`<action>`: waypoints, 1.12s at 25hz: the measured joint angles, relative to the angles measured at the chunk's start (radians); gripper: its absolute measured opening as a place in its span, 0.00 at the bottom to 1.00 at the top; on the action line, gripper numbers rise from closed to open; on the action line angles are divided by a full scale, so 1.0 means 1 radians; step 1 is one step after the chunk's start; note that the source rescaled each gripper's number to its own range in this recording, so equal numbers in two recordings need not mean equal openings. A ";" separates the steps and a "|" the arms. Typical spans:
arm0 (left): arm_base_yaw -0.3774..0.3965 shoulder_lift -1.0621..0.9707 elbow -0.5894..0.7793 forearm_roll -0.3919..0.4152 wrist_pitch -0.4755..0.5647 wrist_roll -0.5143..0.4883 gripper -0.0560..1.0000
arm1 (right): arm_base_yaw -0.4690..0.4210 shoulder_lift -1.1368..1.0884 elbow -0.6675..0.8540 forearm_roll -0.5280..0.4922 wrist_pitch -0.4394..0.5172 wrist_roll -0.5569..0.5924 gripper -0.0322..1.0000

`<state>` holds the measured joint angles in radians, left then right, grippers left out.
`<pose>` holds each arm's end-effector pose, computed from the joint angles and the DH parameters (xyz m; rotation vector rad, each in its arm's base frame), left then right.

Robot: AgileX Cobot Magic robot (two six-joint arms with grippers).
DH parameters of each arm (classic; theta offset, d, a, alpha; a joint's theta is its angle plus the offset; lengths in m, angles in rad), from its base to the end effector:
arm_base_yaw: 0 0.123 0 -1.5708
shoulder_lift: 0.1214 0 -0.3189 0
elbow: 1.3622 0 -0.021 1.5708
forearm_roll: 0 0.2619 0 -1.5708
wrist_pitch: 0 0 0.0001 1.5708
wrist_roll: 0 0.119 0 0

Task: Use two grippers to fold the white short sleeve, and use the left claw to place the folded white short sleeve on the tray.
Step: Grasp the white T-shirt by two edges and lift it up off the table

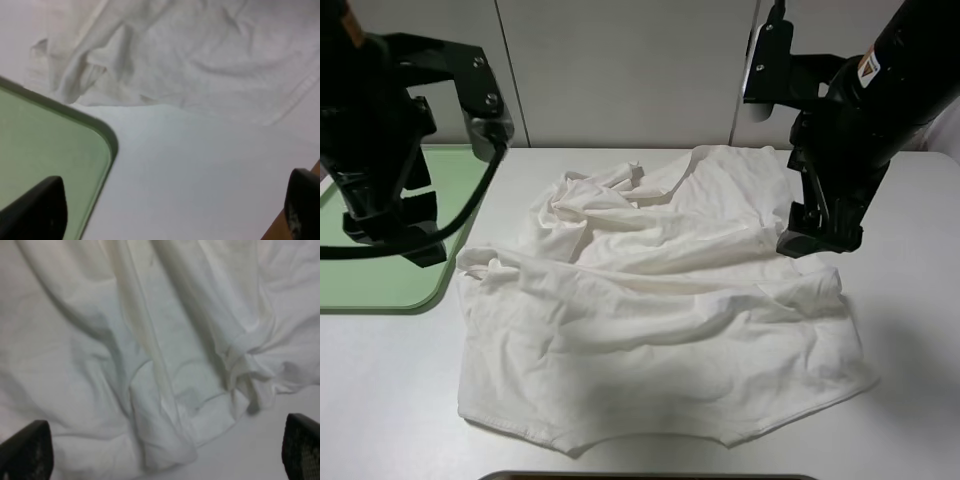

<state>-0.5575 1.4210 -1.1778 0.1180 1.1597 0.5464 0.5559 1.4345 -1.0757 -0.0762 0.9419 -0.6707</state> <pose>0.2469 -0.1388 0.3074 1.5517 2.4283 0.1627 0.2543 0.1493 0.2806 -1.6419 2.2512 -0.1259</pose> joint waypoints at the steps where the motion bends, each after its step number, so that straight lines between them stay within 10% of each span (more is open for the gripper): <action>1: 0.000 0.022 0.000 0.002 0.000 0.016 0.86 | 0.000 0.003 0.010 0.000 -0.012 -0.017 1.00; 13: 0.000 0.145 0.000 0.060 -0.002 0.136 0.86 | -0.001 0.016 0.259 -0.055 -0.234 -0.219 1.00; 28: 0.000 0.248 0.000 0.097 -0.126 0.274 0.86 | -0.068 0.176 0.314 -0.148 -0.399 -0.190 1.00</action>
<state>-0.5575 1.6691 -1.1778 0.2151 1.0338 0.8201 0.4876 1.6101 -0.7616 -0.2245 0.5427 -0.8604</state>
